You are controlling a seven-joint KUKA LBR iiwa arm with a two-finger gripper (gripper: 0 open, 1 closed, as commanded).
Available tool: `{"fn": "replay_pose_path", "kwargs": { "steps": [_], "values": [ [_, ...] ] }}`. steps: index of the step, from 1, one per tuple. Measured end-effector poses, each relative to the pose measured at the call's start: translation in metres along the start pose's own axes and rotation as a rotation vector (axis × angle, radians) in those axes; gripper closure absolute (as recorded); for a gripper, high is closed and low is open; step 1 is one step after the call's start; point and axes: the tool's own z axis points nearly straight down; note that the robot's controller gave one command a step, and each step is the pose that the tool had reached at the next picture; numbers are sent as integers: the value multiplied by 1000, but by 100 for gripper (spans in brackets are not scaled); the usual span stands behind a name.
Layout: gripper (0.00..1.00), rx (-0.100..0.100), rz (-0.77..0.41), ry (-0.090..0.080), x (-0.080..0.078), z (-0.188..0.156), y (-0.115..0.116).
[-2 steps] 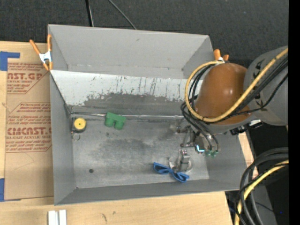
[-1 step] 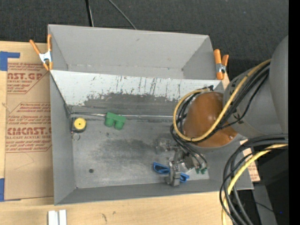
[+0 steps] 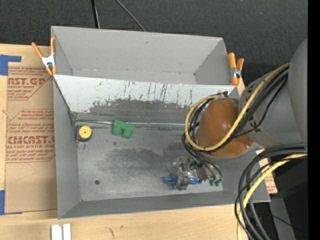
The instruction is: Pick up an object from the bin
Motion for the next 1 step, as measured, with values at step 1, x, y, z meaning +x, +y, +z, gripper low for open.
{"fn": "replay_pose_path", "kwargs": {
  "steps": [1],
  "values": [
    [100, 5, 34, -10, -24, -166, -80]
  ]
}}
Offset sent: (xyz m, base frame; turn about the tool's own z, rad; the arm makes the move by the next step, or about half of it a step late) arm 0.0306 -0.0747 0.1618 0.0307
